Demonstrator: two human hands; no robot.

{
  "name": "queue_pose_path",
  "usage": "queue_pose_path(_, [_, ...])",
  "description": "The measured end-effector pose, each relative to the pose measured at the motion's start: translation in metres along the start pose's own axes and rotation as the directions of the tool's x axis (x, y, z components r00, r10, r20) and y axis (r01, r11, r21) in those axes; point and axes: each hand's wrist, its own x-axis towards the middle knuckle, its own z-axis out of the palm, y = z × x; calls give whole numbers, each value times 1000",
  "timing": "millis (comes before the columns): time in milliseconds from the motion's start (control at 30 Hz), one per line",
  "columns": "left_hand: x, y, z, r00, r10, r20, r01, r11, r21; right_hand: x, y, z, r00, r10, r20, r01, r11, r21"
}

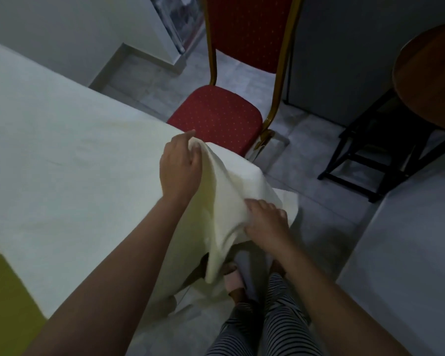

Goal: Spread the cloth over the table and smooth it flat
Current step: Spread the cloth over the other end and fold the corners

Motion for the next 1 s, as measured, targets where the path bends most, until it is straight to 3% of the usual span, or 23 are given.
queue_pose_path(100, [13, -7, 6, 998, 19, 67, -28, 990, 138, 34, 9, 3, 971, 155, 182, -169, 984, 64])
queue_pose_path(267, [18, -18, 15, 982, 21, 187, -50, 987, 154, 78, -11, 15, 984, 128, -124, -101, 973, 208])
queue_pose_path(467, [16, -22, 21, 977, -21, 213, 3, 996, 87, 123, -40, 0, 979, -7, -202, 33, 992, 122])
queue_pose_path(533, [17, -25, 21, 976, -28, 214, 9, 996, 87, 131, -44, -9, 952, -47, -301, 68, 996, 59])
queue_pose_path(733, [17, -24, 21, 976, -25, 218, 12, 998, 63, 123, -5, -48, 812, 158, -562, -22, 970, 241])
queue_pose_path(800, [17, -25, 22, 977, -20, 214, 11, 999, 44, 118, 4, -44, 847, 146, -511, -42, 977, 210])
queue_pose_path(900, [18, -25, 22, 981, -10, 196, 5, 1000, 27, 119, -5, -13, 952, 103, -288, -64, 988, 141])
queue_pose_path(1000, [17, -26, 23, 985, 0, 175, -6, 1000, 31, 127, -23, 16, 971, 96, -219, -22, 948, 317])
